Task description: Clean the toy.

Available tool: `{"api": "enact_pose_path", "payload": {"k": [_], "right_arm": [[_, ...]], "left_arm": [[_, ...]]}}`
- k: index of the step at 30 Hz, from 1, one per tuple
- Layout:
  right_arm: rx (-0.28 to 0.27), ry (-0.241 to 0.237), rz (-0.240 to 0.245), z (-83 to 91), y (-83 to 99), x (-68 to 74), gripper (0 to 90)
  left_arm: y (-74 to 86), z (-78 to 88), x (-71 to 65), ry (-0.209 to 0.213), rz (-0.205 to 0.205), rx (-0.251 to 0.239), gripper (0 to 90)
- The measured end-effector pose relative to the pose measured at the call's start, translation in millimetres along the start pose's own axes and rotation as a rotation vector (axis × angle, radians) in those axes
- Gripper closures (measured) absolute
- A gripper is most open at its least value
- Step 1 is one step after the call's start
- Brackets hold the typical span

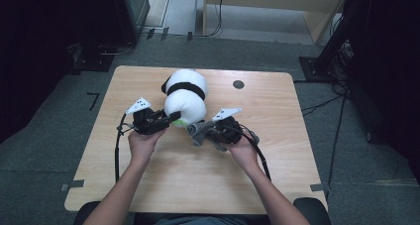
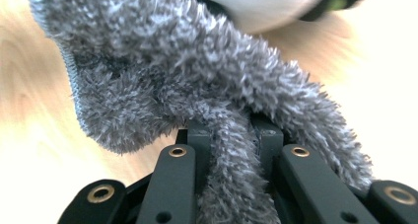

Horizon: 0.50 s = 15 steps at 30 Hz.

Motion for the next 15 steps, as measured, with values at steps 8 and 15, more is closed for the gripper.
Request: {"api": "enact_pose_path", "payload": {"k": [8,15], "right_arm": [[-0.037,0.041,-0.059,14.8,5.9,-23.9,76.4],[-0.080,0.080,-0.104,32.1,7.5,-44.3,76.3]], "left_arm": [[-4.7,12.2,15.1,-0.035,-0.003,-0.020,54.8],[-6.9,20.3,29.1,-0.067,0.001,-0.029,54.7]]}}
Point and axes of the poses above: each handheld gripper's, and its own axes: z roughly backward along the jaws, y roughly out of its underside, x roughly to its left, the point moved 6 cm from there along -z, roughly forward along the jaws, and after that the axes turned 3 degrees about z, right-handed, at the moved point
